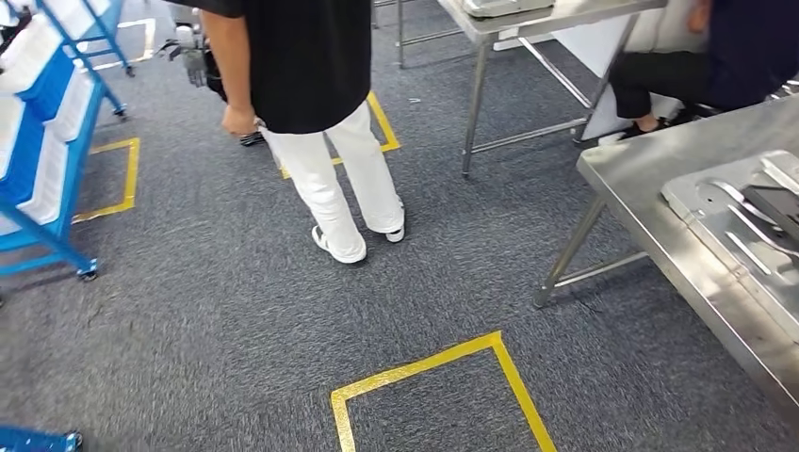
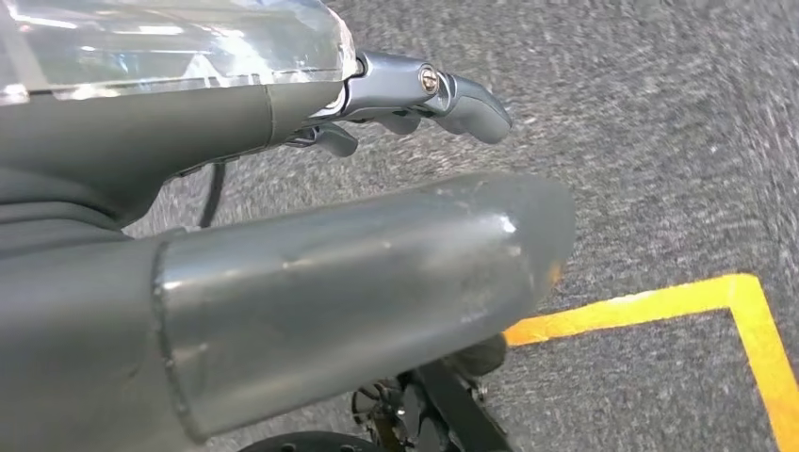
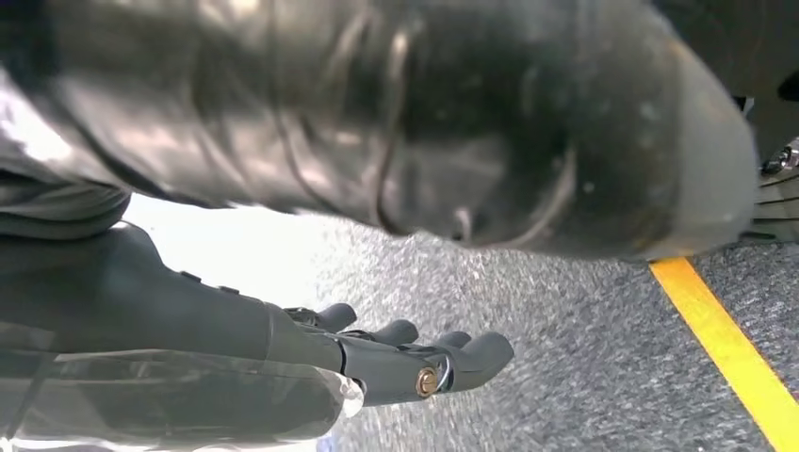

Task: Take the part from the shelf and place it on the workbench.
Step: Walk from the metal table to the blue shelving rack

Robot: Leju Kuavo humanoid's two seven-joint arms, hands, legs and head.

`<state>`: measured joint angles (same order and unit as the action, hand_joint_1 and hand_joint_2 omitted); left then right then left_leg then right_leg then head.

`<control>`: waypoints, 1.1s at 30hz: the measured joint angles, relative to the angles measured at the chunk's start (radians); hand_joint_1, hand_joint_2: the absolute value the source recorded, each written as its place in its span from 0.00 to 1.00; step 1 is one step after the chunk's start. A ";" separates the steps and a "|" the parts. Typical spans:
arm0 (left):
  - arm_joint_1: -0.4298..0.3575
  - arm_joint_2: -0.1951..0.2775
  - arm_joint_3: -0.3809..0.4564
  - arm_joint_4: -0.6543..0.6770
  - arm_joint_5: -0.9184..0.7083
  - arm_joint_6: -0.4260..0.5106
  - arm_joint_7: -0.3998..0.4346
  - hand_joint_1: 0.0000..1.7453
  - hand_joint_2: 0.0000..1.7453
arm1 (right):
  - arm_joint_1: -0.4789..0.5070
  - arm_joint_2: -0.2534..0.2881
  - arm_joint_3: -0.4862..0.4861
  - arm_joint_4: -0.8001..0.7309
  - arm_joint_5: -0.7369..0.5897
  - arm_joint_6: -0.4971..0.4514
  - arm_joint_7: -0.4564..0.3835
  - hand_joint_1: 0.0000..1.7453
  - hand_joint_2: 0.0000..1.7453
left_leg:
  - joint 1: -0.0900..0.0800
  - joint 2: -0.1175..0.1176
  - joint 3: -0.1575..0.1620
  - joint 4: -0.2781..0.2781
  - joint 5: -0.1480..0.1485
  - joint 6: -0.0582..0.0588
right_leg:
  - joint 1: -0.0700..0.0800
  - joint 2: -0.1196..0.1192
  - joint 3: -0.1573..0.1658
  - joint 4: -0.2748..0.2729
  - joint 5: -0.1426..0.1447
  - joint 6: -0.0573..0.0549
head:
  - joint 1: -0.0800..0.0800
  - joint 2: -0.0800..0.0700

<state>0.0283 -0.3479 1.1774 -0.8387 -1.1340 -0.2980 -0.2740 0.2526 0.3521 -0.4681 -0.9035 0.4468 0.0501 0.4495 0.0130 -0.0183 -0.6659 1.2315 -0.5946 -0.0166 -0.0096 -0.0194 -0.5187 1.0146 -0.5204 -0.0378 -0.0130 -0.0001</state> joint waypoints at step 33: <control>-0.036 0.059 0.077 0.116 -0.085 0.082 -0.052 0.00 0.00 | 0.026 0.002 0.046 -0.021 -0.079 -0.075 0.021 0.00 0.00 | -0.001 0.011 0.025 0.061 -0.059 -0.004 | 0.009 0.001 -0.060 0.020 0.039 -0.008 | -0.001 0.000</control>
<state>-0.0077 -0.2886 1.2547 -0.7229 -1.2195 -0.2160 -0.3260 0.2782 0.3543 -0.4219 -0.9243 0.3677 -0.0247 0.4700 0.0123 -0.0078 -0.6410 1.2922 -0.6539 -0.0209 -0.0007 -0.0187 -0.5788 1.0350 -0.4819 -0.0460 -0.0141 0.0000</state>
